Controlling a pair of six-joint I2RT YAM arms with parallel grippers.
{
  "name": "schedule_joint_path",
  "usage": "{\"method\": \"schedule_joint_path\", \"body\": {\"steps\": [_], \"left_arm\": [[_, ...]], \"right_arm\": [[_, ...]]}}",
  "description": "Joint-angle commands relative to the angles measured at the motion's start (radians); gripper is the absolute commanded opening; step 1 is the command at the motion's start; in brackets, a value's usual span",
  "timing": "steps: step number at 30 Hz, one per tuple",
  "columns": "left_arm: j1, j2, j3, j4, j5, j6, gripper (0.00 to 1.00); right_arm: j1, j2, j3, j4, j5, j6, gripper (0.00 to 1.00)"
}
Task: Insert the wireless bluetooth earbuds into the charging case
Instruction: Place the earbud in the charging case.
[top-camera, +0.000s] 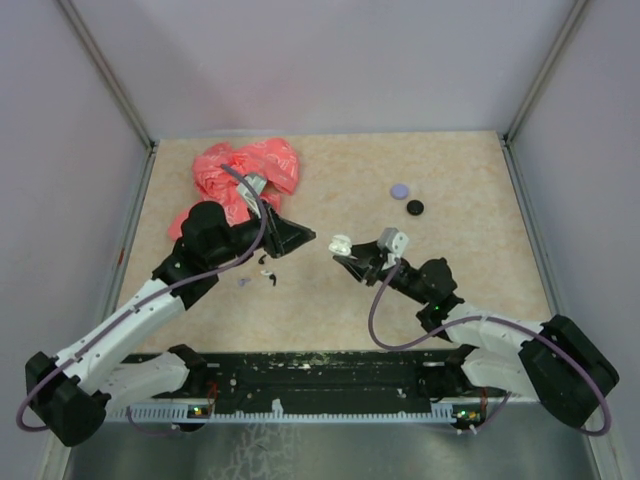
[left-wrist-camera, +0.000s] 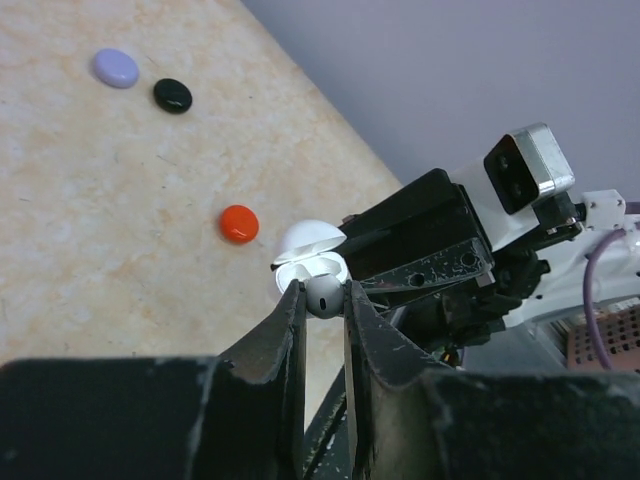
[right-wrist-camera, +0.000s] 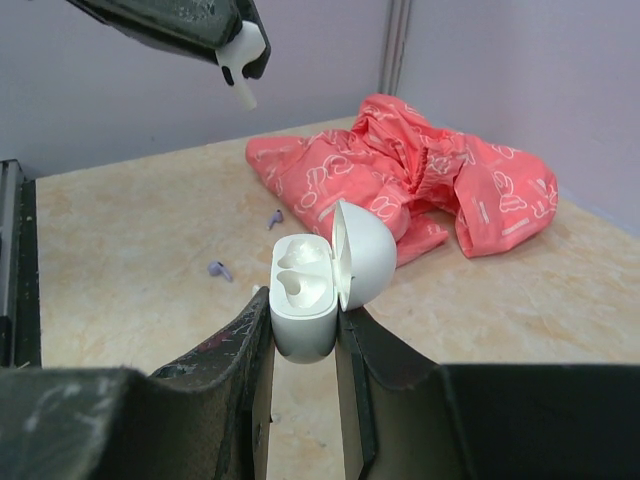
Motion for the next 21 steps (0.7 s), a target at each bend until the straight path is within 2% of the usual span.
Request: {"method": "schedule_joint_path", "body": {"steps": [1, 6, 21], "left_arm": [[0.004, -0.009, -0.058, 0.188, 0.096, -0.13, 0.2], [0.0, 0.013, -0.081, 0.249, 0.137, -0.186, 0.2], [-0.027, 0.09, -0.115, 0.398, 0.154, -0.277, 0.2]], "right_arm": [[0.035, 0.038, 0.053, 0.179, 0.062, -0.023, 0.0], [0.058, 0.076, 0.06, 0.244, 0.079, -0.026, 0.0], [0.101, 0.107, 0.075, 0.276, 0.105, -0.054, 0.0]]}}
